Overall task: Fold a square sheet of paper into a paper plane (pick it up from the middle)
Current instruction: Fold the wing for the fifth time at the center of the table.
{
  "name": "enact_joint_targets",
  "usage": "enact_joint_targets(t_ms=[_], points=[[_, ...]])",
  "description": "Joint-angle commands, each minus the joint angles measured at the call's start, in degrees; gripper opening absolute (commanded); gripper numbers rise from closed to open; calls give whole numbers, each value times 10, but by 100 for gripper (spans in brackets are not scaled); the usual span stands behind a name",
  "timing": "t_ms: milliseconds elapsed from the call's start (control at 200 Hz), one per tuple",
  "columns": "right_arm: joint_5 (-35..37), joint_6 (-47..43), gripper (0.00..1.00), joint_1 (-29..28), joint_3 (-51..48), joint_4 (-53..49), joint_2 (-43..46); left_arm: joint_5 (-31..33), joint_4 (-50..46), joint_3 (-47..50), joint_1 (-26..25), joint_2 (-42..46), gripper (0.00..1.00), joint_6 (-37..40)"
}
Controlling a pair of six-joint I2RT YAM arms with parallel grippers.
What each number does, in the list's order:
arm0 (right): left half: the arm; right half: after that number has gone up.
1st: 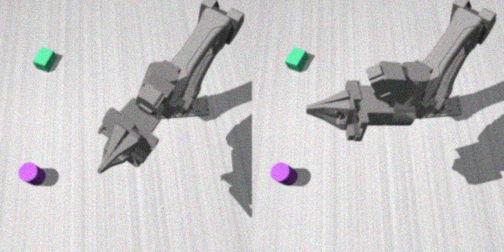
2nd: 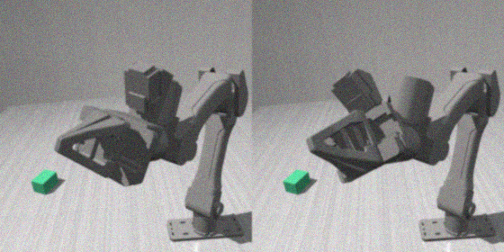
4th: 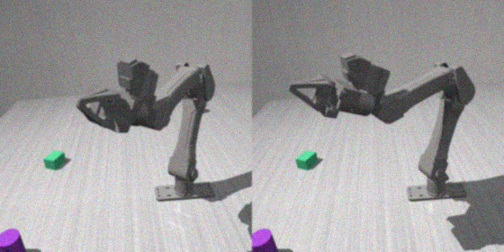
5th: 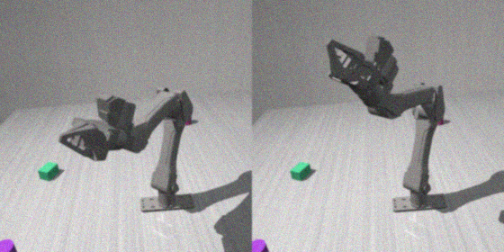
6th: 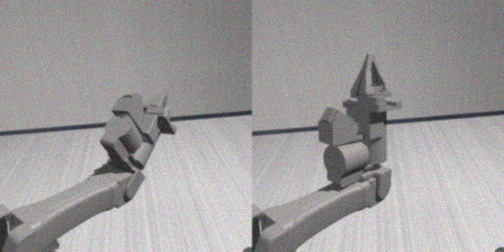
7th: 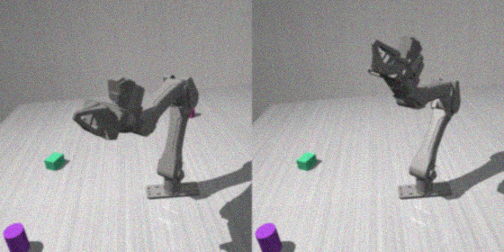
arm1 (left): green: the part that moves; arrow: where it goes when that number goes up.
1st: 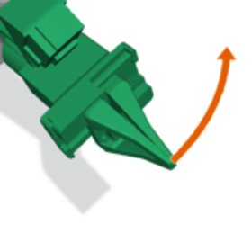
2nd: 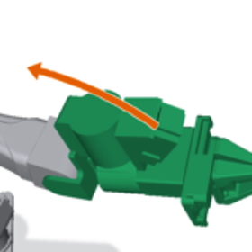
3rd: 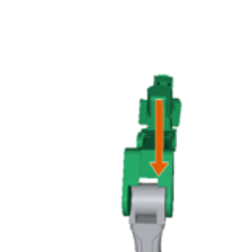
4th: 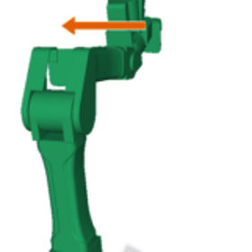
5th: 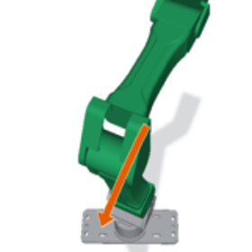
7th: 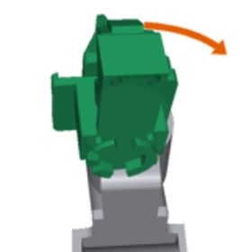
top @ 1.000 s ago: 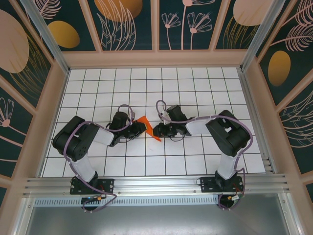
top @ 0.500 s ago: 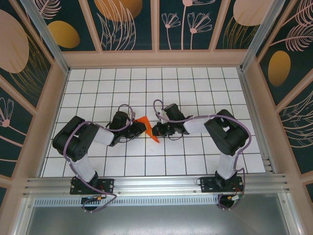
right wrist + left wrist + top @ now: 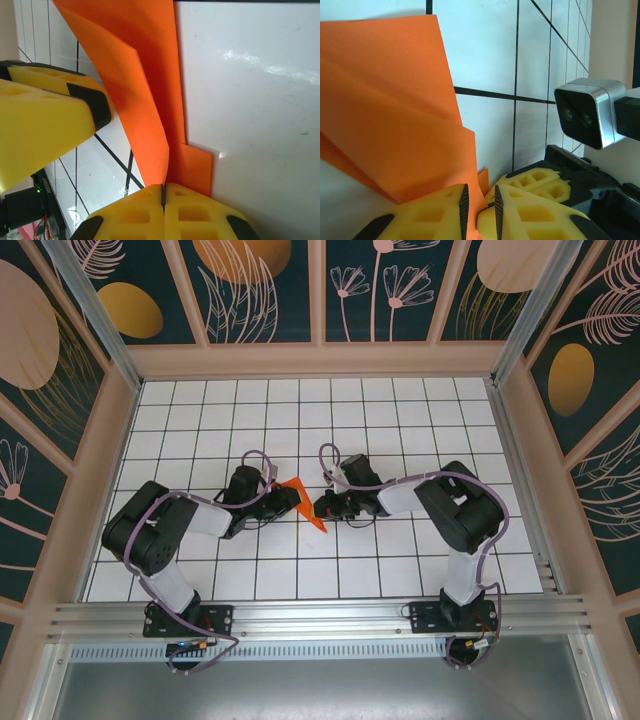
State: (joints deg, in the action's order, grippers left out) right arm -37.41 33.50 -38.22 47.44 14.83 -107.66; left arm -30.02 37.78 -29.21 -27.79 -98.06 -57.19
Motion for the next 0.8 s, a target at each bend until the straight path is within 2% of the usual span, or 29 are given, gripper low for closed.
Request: enact_joint_targets(t_ms=[0, 145, 355, 595, 791], points=[[3, 18, 2, 3, -13, 8, -17, -10, 29, 6, -6, 2, 24, 7], [6, 27, 3, 3, -14, 10, -19, -12, 37, 3, -11, -21, 23, 0], [4, 19, 6, 3, -14, 3, -12, 6, 1, -12, -11, -40, 20, 1], [-15, 3, 14, 4, -16, -8, 18, 45, -67, -24, -11, -51, 18, 2], [-29, 0, 17, 4, -28, -16, 33, 57, -81, -23, -11, -55, 17, -2]])
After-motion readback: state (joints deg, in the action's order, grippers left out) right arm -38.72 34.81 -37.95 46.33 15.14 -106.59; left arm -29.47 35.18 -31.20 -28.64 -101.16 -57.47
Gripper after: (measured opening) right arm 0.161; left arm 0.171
